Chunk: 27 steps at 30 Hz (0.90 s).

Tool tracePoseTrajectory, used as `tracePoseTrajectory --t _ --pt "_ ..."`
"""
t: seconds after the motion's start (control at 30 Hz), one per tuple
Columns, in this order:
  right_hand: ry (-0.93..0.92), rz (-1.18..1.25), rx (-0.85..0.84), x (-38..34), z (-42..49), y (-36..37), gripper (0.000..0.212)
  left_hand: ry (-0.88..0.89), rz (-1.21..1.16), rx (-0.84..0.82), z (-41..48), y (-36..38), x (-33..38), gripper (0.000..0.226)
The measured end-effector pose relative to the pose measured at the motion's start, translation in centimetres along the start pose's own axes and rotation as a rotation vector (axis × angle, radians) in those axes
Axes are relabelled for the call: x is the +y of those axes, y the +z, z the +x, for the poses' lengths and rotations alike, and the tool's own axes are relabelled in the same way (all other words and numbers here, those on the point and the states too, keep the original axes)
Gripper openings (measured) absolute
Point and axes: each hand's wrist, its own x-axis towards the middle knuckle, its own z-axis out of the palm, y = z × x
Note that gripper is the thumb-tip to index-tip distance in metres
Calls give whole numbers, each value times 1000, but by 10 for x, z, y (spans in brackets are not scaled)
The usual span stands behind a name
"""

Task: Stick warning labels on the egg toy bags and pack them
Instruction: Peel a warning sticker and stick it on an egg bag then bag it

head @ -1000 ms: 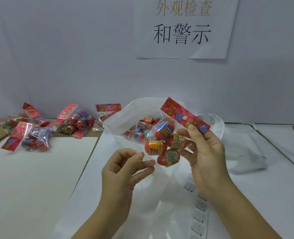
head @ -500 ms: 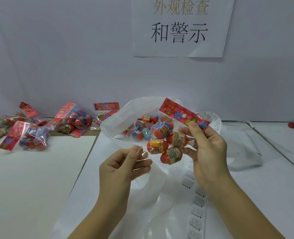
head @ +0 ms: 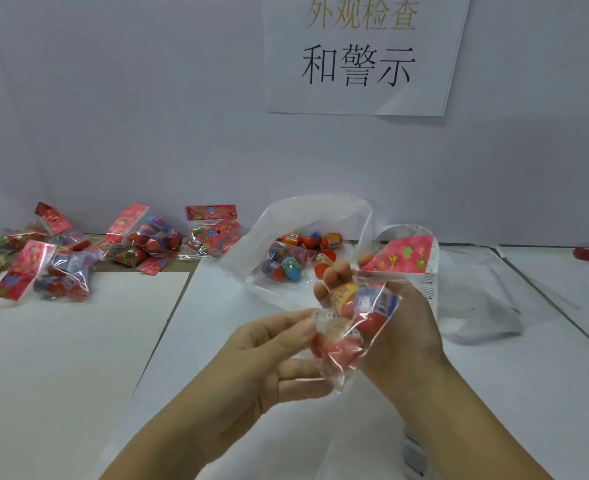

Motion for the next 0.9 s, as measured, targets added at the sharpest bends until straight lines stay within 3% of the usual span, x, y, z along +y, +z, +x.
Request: tracePoseTrajectory --t 0.03,0.13,0.23,0.3,0.37,0.47,0.57,0.67,0.8,0.9 --pt "5 -23 6 0 -1 4 7 -2 30 18 0 0 0 47" --pt "75 -109 55 1 -4 7 11 48 27 113 1 -2 0 48" --pt "8 -164 145 -2 -1 2 42 143 -68 227 2 -5 2 47" --pt "-18 -143 99 -4 0 6 60 215 -96 297 3 -7 3 55" --pt "-87 -281 58 -2 0 8 70 272 -42 374 2 -5 5 62" --pt "-221 -494 83 4 1 9 63 286 73 435 2 -2 4 72" --pt "-277 -490 157 3 1 7 47 241 122 375 1 0 1 75" --pt "-295 -482 202 3 3 3 27 220 186 292 0 2 0 48" --pt "-330 -509 221 1 4 3 34 217 242 291 1 6 -3 37" --pt "-377 -414 255 -13 4 0 17 221 218 333 2 3 -6 31"
